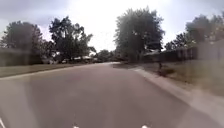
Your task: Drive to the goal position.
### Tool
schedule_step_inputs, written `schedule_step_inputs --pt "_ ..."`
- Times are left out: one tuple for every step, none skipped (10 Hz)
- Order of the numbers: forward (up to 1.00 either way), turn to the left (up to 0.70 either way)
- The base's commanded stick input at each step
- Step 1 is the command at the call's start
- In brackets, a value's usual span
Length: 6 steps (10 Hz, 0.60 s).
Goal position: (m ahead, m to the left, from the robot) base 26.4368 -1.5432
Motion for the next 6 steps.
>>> schedule_step_inputs --pt "0.69 0.03" --pt "0.69 0.03" --pt "0.69 0.03" --pt "0.69 0.03" --pt "0.69 0.03" --pt "0.69 0.03"
